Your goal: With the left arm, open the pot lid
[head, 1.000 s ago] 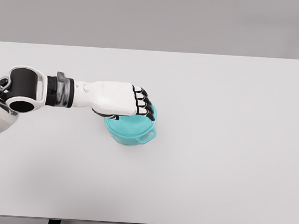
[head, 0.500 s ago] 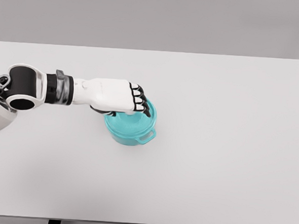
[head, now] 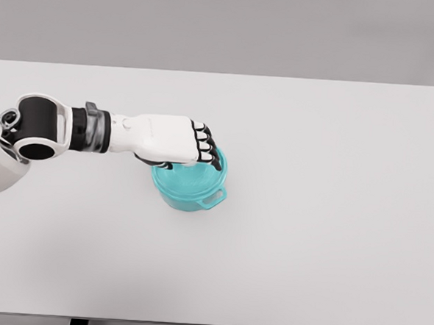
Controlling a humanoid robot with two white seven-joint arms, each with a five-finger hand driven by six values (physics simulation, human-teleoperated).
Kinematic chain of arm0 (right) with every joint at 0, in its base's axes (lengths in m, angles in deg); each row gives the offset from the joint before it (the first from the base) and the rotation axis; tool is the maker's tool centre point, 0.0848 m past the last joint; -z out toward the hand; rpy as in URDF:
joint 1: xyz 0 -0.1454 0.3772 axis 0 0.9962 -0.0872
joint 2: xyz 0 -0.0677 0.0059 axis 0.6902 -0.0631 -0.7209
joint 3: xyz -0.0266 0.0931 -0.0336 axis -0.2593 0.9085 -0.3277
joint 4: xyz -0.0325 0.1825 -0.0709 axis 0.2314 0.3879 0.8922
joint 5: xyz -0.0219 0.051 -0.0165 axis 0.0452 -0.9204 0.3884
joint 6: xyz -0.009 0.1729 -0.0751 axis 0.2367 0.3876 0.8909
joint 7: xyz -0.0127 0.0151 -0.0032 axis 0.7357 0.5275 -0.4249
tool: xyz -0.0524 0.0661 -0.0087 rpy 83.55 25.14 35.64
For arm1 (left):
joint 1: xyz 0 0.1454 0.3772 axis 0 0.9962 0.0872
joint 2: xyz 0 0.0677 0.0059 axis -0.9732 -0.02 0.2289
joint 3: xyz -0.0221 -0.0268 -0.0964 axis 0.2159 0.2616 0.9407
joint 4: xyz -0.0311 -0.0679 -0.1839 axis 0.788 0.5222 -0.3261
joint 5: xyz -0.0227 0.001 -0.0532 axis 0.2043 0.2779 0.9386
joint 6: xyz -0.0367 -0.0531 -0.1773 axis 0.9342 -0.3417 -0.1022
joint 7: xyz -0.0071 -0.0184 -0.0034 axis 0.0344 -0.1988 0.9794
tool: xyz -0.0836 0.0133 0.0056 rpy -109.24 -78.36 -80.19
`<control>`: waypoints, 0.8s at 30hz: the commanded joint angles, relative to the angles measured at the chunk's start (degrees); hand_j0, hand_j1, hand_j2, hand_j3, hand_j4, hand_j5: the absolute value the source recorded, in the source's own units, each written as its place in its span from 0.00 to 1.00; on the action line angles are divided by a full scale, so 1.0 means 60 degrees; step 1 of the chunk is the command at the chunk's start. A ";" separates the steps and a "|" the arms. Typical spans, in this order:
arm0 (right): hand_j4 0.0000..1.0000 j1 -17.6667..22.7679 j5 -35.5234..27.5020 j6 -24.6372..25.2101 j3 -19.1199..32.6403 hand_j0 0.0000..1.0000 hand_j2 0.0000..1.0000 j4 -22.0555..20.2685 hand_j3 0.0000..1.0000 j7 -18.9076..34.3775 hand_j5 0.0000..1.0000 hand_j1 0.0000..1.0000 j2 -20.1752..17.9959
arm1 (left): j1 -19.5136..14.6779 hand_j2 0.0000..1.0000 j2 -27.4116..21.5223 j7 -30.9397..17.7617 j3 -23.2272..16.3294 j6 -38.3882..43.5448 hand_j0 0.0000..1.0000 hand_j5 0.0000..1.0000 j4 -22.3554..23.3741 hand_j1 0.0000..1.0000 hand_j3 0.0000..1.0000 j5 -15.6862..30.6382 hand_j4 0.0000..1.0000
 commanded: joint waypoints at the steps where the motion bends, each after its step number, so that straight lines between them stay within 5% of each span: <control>1: 1.00 0.0000 -0.0007 -0.0002 -0.0002 1.00 1.00 0.0002 1.00 0.0000 1.00 1.00 0.0000 | 0.0000 0.81 -0.0005 0.0004 0.0002 0.0024 0.81 0.81 -0.0001 0.81 0.81 0.0040 0.81; 24: 1.00 0.0000 -0.0007 -0.0002 -0.0002 1.00 1.00 0.0002 1.00 0.0000 1.00 1.00 0.0000 | 0.0044 0.73 -0.0019 0.0004 0.0002 0.0024 0.73 0.73 -0.0001 0.73 0.73 -0.0063 0.73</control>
